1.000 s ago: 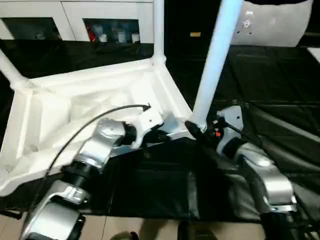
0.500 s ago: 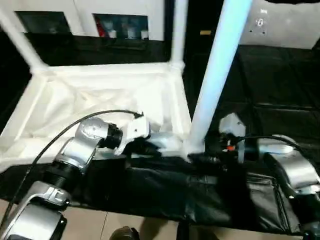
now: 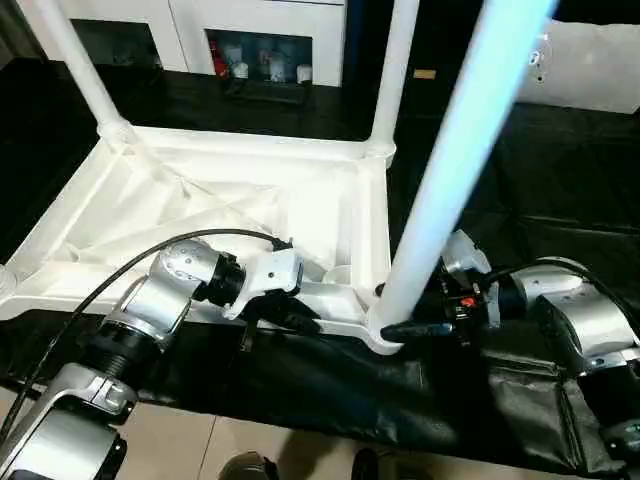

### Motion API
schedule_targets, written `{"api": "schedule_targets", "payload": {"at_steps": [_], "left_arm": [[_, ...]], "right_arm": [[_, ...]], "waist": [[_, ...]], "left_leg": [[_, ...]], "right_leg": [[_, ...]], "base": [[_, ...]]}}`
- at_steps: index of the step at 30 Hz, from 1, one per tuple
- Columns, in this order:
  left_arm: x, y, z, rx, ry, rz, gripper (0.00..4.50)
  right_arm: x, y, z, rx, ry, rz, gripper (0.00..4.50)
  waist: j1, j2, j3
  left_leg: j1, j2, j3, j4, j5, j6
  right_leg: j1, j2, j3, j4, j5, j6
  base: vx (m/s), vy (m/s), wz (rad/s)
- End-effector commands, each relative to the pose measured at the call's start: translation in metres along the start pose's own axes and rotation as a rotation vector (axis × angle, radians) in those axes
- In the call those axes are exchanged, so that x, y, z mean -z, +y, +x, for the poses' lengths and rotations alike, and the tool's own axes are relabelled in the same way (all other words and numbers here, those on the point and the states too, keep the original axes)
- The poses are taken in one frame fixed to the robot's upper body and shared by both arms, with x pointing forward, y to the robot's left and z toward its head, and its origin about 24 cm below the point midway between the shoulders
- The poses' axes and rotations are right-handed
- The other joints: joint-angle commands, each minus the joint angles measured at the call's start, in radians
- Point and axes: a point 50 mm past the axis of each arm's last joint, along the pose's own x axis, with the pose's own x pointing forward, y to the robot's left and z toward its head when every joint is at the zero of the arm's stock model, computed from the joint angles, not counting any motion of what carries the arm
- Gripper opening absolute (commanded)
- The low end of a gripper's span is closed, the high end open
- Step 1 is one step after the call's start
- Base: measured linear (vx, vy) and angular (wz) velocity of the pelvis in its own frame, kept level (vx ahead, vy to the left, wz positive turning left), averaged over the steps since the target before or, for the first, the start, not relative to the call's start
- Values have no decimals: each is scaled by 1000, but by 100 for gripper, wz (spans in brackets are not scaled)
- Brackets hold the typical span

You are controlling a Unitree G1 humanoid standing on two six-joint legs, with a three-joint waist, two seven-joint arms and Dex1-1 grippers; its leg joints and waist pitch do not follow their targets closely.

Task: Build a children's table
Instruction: Rotate leg to tighten

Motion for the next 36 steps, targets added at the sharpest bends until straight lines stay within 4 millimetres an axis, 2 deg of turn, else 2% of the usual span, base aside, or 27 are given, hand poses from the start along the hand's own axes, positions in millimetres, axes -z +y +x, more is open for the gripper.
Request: {"api": "schedule_targets", "payload": {"at_steps": [1, 10, 13, 14, 18, 20, 21, 22, 23, 24, 25, 26, 27, 28, 29, 30, 31, 32, 33, 34, 35, 36], "left_arm": [[17, -12, 6, 91, 92, -41, 0], [21, -13, 5, 85, 98, -51, 0], [22, -12, 5, 73, 102, -57, 0], [22, -12, 6, 64, 99, -62, 0], [20, -9, 8, 23, 79, -88, 0], [18, -6, 10, -18, 64, -112, 0], [16, -3, 12, -55, 53, -135, 0], [13, 1, 15, -98, 30, -161, 0], [9, 5, 19, -134, 7, -179, 0], [9, 5, 19, -134, 7, -179, 0], [2, 10, 29, -183, -27, -206, 0], [2, 10, 29, -183, -27, -206, 0], [-2, 13, 35, -208, -38, -219, 0], [-5, 14, 39, -223, -44, -228, 0], [-10, 18, 48, -245, -53, -246, 0], [-10, 18, 48, -245, -53, -246, 0], [-13, 19, 51, -257, -57, -252, 0], [-17, 22, 55, -277, -65, -263, 0], [-19, 23, 57, -286, -70, -268, 0], [-21, 25, 59, -299, -72, -273, 0], [-23, 27, 60, -322, -72, -277, 0], [-25, 31, 61, -364, -72, -280, 0]], "right_arm": [[-3, 0, -3, -24, 3, -5, 281], [1, 2, -1, -69, 4, 40, 214], [2, 4, 1, -79, -1, 55, 209], [3, 5, 2, -80, -8, 66, 209], [5, 10, 7, -66, -27, 106, 209], [7, 13, 12, -41, -35, 130, 209], [9, 16, 20, -2, -47, 137, 209], [11, 21, 30, 39, -55, 145, 209], [12, 24, 41, 80, -62, 156, 209], [12, 24, 41, 80, -62, 156, 209], [14, 26, 59, 160, -78, 189, 209], [14, 26, 59, 160, -78, 189, 208], [13, 25, 70, 221, -96, 211, 207], [12, 24, 77, 261, -108, 226, 206], [8, 23, 92, 335, -127, 266, 205], [8, 23, 92, 335, -127, 266, 205], [6, 21, 99, 373, -138, 287, 204], [4, 18, 108, 435, -148, 319, 204], [2, 17, 112, 465, -151, 333, 204], [1, 16, 116, 492, -152, 343, 204], [-2, 13, 121, 542, -166, 364, 203], [-4, 9, 129, 595, -177, 389, 201]], "waist": [[4, -9, -86], [6, -9, -83], [7, -10, -83], [7, -6, -79], [6, -10, -80], [7, -11, -76], [7, -11, -74], [3, -15, -66], [5, -12, -61], [2, -13, -56], [-8, -15, -40], [-8, -15, -40], [-16, -12, -34], [-36, 2, -32], [-63, 26, -27], [-82, 34, -27], [-47, 60, -28], [-28, 57, -27], [-54, 4, -50], [-45, -7, -21], [-43, -21, -39], [-31, -1, -45]], "left_leg": [[-8, 83, -16, -51, 79, 144], [-8, 82, -17, -51, 63, 130], [-8, 81, -17, -51, 59, 126], [-9, 80, -17, -51, 58, 126], [-10, 80, -18, -50, 64, 132], [-7, 82, -17, -53, 62, 127], [-7, 81, -18, -55, 51, 123], [-4, 79, -16, -61, 2, 97], [0, 76, -16, -65, -18, 83], [4, 72, -14, -68, -54, 69], [23, 56, -14, -70, -156, 25], [23, 56, -14, -70, -156, 25], [40, 46, -17, -66, -204, 5], [53, 58, -25, -70, -276, -12], [55, 92, -45, -88, -427, -23], [32, 124, -63, -115, -530, -36], [-73, 164, -73, -205, -784, -73], [-49, 140, -37, -220, -814, -75], [33, 99, -48, -172, -703, -86], [90, 34, -52, -1, -411, -112], [6, 34, -68, 18, -93, -64], [-15, 51, -72, -38, -50, -76]], "right_leg": [[79, -109, 68, -61, -199, -182], [77, -107, 67, -64, -236, -167], [77, -107, 68, -64, -239, -166], [76, -106, 68, -65, -239, -164], [78, -105, 67, -65, -226, -162], [75, -104, 69, -67, -248, -152], [74, -106, 68, -72, -275, -147], [73, -106, 68, -86, -367, -124], [70, -105, 68, -94, -412, -108], [68, -105, 66, -104, -477, -88], [61, -106, 55, -141, -718, -7], [61, -106, 55, -141, -718, -7], [55, -104, 30, -168, -822, 53], [58, -102, -3, -189, -825, 77], [79, -93, -52, -194, -748, 89], [108, -86, -61, -158, -648, 81], [176, -63, -21, 83, -289, 17], [136, -35, -12, 91, -203, 14], [105, -69, 71, 61, -397, 35], [13, -199, 92, -150, -1028, 16], [94, -227, 92, -142, -1055, 20], [116, -199, 80, -119, -914, -3]], "base": [[0, 0, 0], [0, 0, 0], [0, 0, 0], [0, 0, 0], [0, 0, 0], [0, 0, 0], [0, 0, 0], [0, 0, 0], [0, 0, 0], [0, 0, 0], [0, 0, 0], [-57, 7, -6], [-57, 7, -6], [-56, 27, -9], [-61, 56, -13], [-61, 56, -13], [-98, 73, -13], [-58, 41, 0], [-58, 41, 0], [0, 0, 0], [44, 10, -43], [44, 10, -43]]}}
